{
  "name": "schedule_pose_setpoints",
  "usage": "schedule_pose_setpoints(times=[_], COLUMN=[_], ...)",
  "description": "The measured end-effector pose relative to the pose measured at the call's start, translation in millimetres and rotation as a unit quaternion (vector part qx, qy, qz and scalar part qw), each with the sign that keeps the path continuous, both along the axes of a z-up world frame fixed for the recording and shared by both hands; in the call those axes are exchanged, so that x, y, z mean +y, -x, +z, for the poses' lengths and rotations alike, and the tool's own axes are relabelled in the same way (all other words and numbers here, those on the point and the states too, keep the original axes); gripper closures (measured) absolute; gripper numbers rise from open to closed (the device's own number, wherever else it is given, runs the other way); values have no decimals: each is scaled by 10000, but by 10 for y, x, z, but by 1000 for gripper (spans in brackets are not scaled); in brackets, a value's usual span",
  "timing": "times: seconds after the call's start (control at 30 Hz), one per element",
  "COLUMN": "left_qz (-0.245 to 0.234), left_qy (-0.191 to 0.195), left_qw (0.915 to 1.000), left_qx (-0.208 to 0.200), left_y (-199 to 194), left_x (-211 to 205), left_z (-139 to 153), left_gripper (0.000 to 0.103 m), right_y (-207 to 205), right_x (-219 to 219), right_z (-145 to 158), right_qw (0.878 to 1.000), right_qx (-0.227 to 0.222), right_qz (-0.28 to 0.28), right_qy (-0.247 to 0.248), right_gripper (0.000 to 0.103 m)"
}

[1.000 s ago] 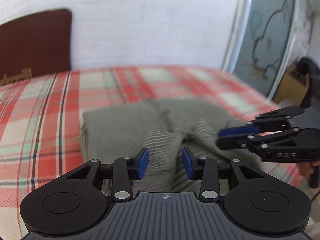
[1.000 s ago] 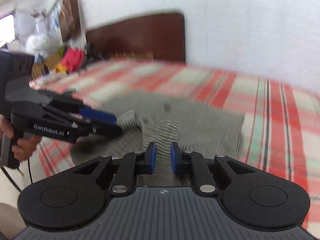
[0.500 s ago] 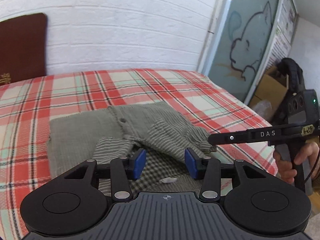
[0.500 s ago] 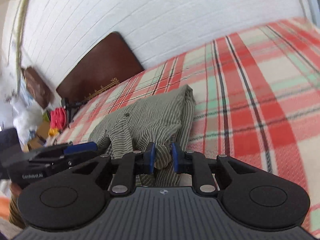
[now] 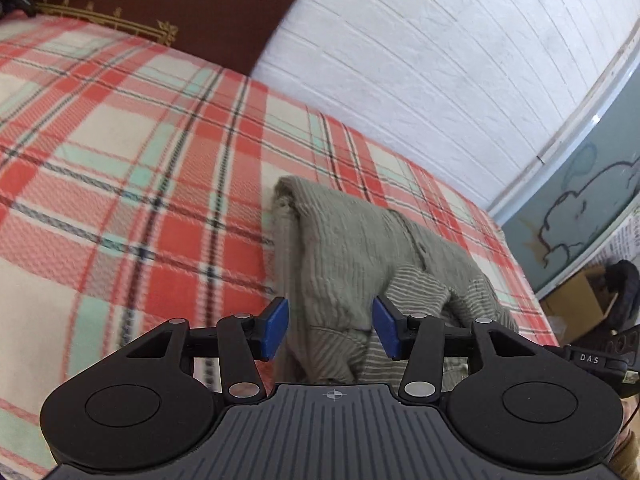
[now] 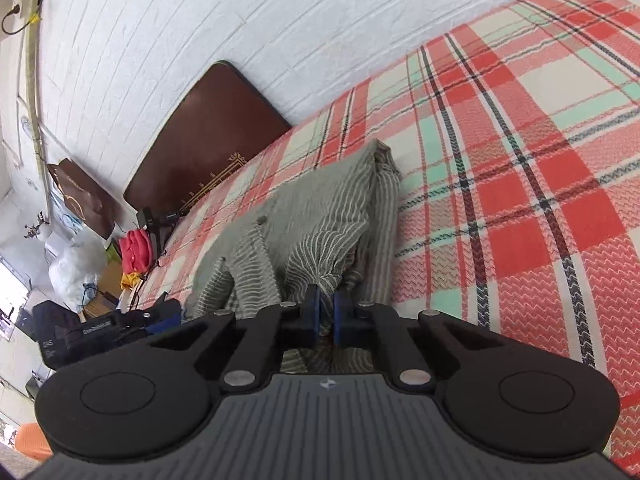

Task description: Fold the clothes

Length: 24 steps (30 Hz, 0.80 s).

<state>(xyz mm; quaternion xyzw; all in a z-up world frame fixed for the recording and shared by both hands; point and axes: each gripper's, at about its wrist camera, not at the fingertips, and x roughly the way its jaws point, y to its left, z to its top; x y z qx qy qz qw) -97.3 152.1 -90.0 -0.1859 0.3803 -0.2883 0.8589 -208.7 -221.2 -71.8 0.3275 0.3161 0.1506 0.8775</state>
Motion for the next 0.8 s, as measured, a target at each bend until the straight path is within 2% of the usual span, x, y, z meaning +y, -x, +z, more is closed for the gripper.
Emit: schedule_pose_setpoints(times=[0.03, 0.07, 0.1, 0.13, 0.17, 0.2, 0.23, 0.3, 0.37, 0.4, 0.5, 0.6, 0.67, 0.7, 0.8], left_qz=[-101, -173, -239, -277, -288, -292, -273, -238, -224, -230, -247, -187, -106, -70, -90], left_qy=[-10, -166, -361, -639, -778, -868, -797, -725, -715, -703, -636, -606, -415, -323, -303], left_qw=[9999, 9997, 9990, 9974, 9964, 9957, 9964, 9971, 9972, 9972, 9975, 9975, 9984, 9987, 9985], left_qx=[-19, -64, -120, -185, -163, -135, -93, -60, -74, -88, -169, -302, -363, -387, -438], left_y=[-2, 6, 12, 11, 2, -6, -9, -7, 6, 22, 97, 149, 115, 86, -61], left_x=[-51, -111, -171, -222, -234, -237, -211, -167, -141, -129, -67, 14, 76, 95, 12], left_z=[-12, -26, -43, -73, -120, -161, -184, -202, -207, -205, -134, -5, 84, 121, 140], left_gripper=[41, 47, 79, 85, 85, 85, 85, 82, 80, 76, 49, 46, 40, 37, 36], right_y=[-4, -8, -7, -6, -15, -23, -32, -47, -19, -5, 37, 47, 54, 58, -38], right_x=[7, 13, 7, 0, -19, -38, -57, -93, -72, -74, -82, -120, -146, -158, -160], right_z=[4, 8, 1, -9, -63, -118, -172, -276, -244, -240, -226, -65, 42, 96, 215], right_qw=[10000, 10000, 9999, 9997, 9994, 9991, 9986, 9972, 9969, 9967, 9962, 9971, 9974, 9974, 9957], right_qx=[11, 22, 51, 85, 190, 295, 400, 598, 534, 551, 593, 350, 188, 107, -197], right_qz=[22, 43, 46, 45, -2, -49, -95, -182, -118, -93, -21, -105, -160, -188, -323], right_qy=[12, 31, 138, 240, 275, 310, 346, 419, 569, 584, 630, 662, 683, 693, 844], right_gripper=[96, 96, 97, 97, 97, 97, 97, 97, 97, 97, 93, 92, 91, 88, 60])
